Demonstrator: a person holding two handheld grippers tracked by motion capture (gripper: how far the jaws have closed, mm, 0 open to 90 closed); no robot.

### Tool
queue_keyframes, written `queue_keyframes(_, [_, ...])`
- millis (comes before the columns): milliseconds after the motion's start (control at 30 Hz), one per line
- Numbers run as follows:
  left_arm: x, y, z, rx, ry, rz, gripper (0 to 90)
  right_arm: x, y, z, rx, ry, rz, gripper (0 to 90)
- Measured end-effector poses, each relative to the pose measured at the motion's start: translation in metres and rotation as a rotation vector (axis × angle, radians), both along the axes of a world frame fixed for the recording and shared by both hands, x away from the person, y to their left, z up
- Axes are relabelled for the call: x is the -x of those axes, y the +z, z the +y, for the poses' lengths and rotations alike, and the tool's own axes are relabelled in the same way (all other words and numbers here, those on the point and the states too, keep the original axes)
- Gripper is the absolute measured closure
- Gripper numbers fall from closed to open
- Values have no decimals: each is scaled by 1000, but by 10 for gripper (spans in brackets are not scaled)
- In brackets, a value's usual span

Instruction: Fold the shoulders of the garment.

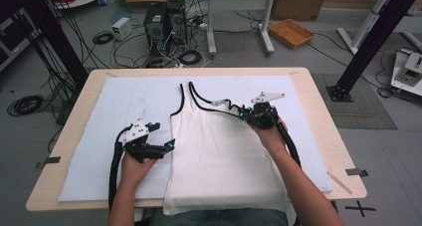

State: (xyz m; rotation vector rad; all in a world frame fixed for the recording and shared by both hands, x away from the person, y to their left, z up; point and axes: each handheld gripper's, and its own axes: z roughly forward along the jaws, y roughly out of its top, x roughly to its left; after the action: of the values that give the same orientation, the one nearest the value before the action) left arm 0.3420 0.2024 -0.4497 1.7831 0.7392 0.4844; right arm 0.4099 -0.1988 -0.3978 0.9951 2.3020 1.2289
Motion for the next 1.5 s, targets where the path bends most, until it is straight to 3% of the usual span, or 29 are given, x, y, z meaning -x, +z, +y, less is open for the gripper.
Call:
queue_keyframes(67, [0, 0, -1, -3, 2, -1, 118, 7, -5, 3, 18, 38, 15, 623])
queue_keyframes(133, [0, 0, -1, -4, 2, -2, 118, 13, -6, 5, 25, 64, 24, 550])
queue_keyframes(200, [0, 0, -1, -4, 0, -1, 118, 15, -4, 4, 17, 74, 18, 545])
queue_keyframes(233, [0, 0, -1, -3, 2, -2, 118, 16, 3, 0, 8, 85, -25, 545])
queue_keyframes(300, [0, 0, 0, -3, 3, -1, 118, 11, 8, -4, 8, 93, -41, 545])
queue_keyframes(333, [0, 0, 0, -3, 3, 0, 118, 3, 8, -6, 13, 95, -27, 545])
queue_keyframes(433, [0, 0, 0, -3, 4, 0, 118, -2, 6, -5, 19, 101, -15, 545])
queue_keyframes(467, [0, 0, 0, 2, 3, 1, 118, -16, -4, 3, 31, 140, 19, 538])
queue_keyframes(567, [0, 0, 0, 6, 3, 1, 118, -23, -11, 11, 54, 163, 37, 525])
queue_keyframes(667, [0, 0, 0, 6, 3, 2, 118, -33, -22, 22, 74, 181, 73, 567])
queue_keyframes(700, [0, 0, 0, 3, 1, 0, 118, -36, -26, 25, 87, 187, 88, 610])
queue_keyframes(800, [0, 0, 0, 6, 0, 2, 118, -41, -32, 29, 121, 185, 120, 855])
queue_keyframes(867, [0, 0, 0, 7, 0, 2, 120, -39, -30, 27, 111, 183, 118, 863])
queue_keyframes(1033, [0, 0, 0, 5, -1, 2, 125, -19, -15, 9, 40, 188, 52, 870])
queue_keyframes(1133, [0, 0, 0, -2, 1, -3, 125, 5, -2, -9, -27, 203, -10, 869])
queue_keyframes(1167, [0, 0, 0, -2, 1, -3, 125, 5, -2, -9, -27, 203, -10, 869])
queue_keyframes(1233, [1, 0, -1, -9, 0, -6, 127, 23, 0, -18, -73, 201, -51, 868])
queue_keyframes(1367, [1, 0, -2, -11, 3, -7, 131, 42, -6, -27, -75, 207, -67, 868])
queue_keyframes(1500, [1, 0, -2, -12, 5, -5, 131, 61, -21, -35, -58, 205, -43, 866])
